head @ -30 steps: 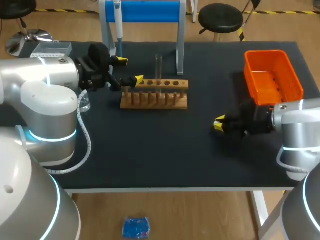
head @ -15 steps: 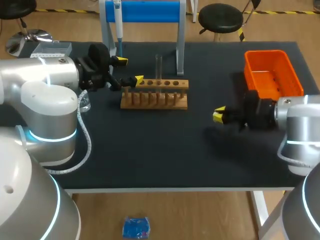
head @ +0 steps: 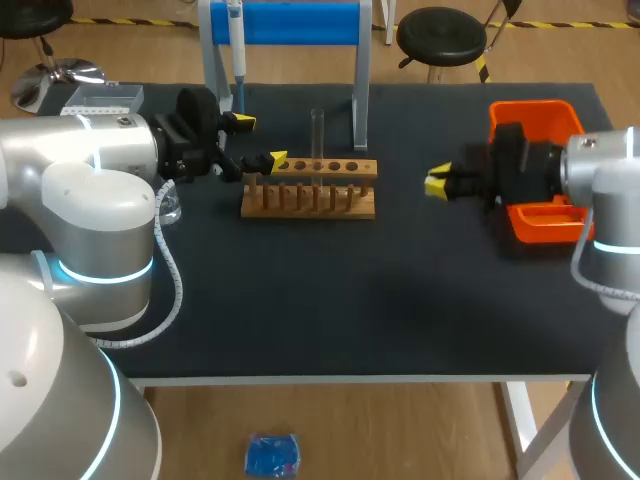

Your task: Invert the test tube, pick up the pipette, mount the tip to pipette, aspirate from beaker and dispense into the tube, eject the tip, return the pipette, and cap with the stopper.

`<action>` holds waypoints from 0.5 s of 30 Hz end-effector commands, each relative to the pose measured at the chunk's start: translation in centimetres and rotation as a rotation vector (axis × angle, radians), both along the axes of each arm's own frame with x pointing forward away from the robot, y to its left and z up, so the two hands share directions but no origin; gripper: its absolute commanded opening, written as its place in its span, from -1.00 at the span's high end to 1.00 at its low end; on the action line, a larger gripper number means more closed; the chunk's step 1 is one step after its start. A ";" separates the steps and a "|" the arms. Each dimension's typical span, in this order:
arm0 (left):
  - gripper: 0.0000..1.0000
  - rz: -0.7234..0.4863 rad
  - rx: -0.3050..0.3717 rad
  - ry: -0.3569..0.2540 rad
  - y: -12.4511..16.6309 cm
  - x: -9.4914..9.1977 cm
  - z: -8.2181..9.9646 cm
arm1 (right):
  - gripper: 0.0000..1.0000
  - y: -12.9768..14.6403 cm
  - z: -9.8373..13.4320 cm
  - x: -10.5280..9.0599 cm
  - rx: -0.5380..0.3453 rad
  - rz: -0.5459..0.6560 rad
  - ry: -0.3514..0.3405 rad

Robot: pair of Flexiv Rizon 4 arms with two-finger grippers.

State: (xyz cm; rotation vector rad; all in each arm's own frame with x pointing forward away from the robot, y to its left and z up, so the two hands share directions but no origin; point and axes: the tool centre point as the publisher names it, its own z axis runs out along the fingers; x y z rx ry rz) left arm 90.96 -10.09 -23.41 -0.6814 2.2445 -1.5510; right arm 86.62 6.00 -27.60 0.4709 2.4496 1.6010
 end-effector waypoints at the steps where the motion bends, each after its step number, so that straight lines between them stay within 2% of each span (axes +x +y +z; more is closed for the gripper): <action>1: -1.00 0.003 -0.004 -0.005 -0.1 0.0 -0.2 | 1.00 1.0 3.5 0.9 -0.016 0.007 0.016; 8: -1.00 0.003 -0.004 -0.005 -0.1 0.0 -0.2 | 1.00 4.2 6.6 2.3 -0.013 0.036 -0.007; 15: -1.00 0.003 -0.004 -0.005 -0.1 0.0 -0.2 | 1.00 7.7 8.2 4.5 -0.017 0.053 -0.020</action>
